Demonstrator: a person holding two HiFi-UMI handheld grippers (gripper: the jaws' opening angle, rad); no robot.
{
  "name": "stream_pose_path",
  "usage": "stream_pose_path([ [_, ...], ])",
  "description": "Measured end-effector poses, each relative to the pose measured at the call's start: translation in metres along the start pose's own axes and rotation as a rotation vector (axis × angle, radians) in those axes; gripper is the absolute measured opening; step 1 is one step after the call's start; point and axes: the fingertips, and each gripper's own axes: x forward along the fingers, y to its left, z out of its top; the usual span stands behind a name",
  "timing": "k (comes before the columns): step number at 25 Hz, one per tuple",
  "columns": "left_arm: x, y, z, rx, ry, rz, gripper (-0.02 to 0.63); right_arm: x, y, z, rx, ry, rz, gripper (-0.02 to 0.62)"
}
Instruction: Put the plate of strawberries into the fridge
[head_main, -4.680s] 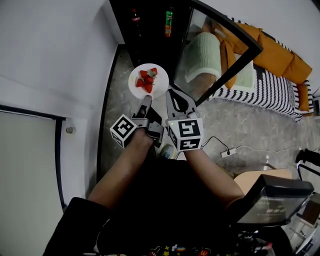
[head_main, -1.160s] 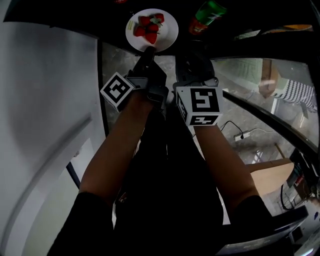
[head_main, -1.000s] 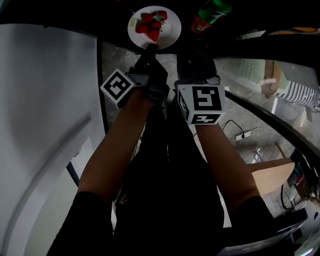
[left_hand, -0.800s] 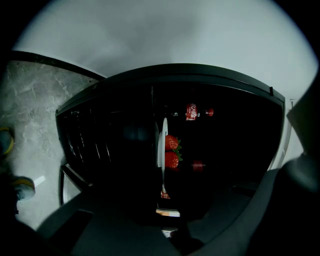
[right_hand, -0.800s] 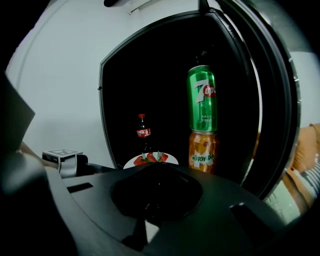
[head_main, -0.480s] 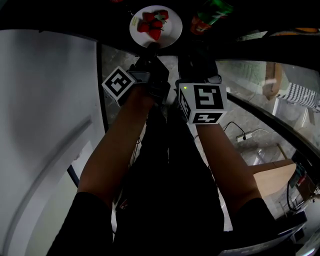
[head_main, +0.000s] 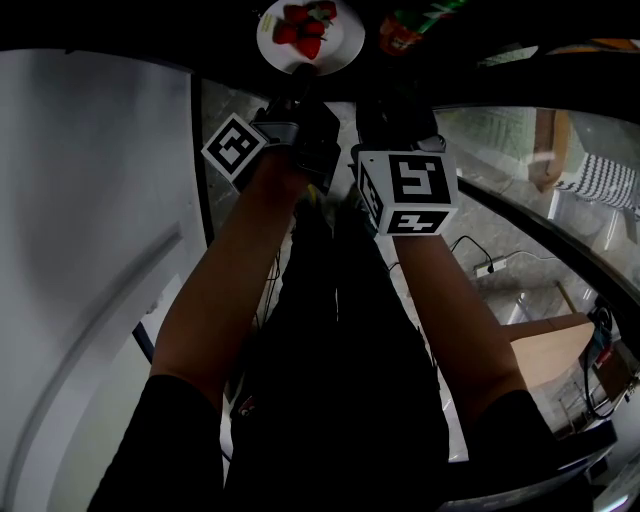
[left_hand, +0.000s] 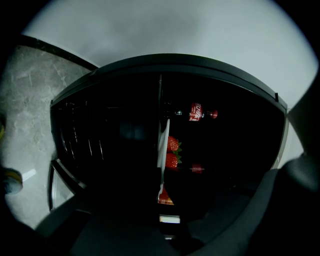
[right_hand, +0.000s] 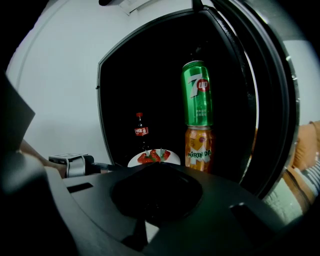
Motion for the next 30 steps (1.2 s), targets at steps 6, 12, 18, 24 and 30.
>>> stream_pose_path([
  [6,-0.004,0.001,0.005,0.075,-0.026,-0.007,0.018,0.0,-0.002,-0.005,0.009,0.004,-0.002,0.005],
  [12,-0.011,-0.001,0.003,0.109,-0.019,-0.003,0.02,-0.002,-0.001,-0.008,0.013,0.005,-0.006,0.005],
  [18,-0.024,-0.004,0.001,0.143,-0.003,-0.009,0.02,-0.005,0.003,-0.011,0.014,0.005,-0.007,0.005],
  [24,-0.03,-0.008,0.002,0.588,0.076,0.095,0.018,-0.004,0.004,-0.014,0.014,0.004,-0.009,0.005],
  [30,-0.031,-0.019,-0.002,1.102,0.141,0.191,0.003,-0.003,0.005,-0.019,0.011,0.018,-0.007,0.005],
])
